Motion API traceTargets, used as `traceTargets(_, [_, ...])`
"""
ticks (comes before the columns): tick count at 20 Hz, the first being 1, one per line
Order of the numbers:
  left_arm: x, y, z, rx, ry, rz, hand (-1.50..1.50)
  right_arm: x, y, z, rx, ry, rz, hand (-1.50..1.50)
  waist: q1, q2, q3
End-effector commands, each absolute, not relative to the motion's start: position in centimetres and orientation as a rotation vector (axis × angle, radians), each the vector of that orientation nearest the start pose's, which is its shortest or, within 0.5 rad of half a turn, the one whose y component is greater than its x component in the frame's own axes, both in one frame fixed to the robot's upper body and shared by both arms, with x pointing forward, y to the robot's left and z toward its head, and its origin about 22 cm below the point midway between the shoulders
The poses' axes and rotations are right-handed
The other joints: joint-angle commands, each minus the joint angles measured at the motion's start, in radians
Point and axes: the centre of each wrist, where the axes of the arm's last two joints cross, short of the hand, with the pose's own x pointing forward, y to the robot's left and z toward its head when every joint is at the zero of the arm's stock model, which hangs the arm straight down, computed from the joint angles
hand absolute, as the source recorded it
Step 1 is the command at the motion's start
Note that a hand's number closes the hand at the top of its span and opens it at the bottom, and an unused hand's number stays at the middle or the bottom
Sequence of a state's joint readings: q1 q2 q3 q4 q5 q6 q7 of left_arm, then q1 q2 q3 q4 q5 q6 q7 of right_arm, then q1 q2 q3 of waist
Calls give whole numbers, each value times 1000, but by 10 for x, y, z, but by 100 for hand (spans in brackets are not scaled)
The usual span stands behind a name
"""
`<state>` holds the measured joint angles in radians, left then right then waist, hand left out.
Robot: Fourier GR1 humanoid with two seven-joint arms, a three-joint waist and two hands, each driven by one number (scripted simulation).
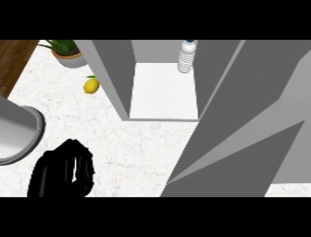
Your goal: Pick up the bottled water, place it into the cabinet and close the cabinet
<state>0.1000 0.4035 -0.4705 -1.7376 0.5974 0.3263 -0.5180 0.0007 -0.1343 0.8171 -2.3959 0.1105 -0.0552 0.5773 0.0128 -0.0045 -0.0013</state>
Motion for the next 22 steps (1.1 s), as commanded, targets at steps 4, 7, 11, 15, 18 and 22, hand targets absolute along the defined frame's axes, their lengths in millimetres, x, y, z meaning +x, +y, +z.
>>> traceTargets(4, [169, 250, 17, -198, -1888, 181, 150, 98, -67, 180, 566, -1779, 821, 150, 9, -4, -2])
traceTargets(7, [161, 245, 1, -230, -1875, 173, 150, 127, -54, 186, 493, -1837, 792, 150, 21, 4, -3])
traceTargets(11, [163, 270, 14, -213, -1875, 187, 150, 144, -43, 180, 449, -1873, 686, 150, 32, 9, -3])
traceTargets(15, [155, 280, 18, -225, -1892, 167, 150, 161, -39, 185, 386, -1848, 606, 150, 31, 8, -2])
traceTargets(18, [147, 290, 28, -231, -1894, 169, 150, 191, -41, 195, 366, -1806, 536, 150, 41, 11, -1])
traceTargets(22, [141, 305, 30, -241, -1889, 159, 150, 240, -33, 203, 395, -1747, 466, 150, 45, 14, 1])
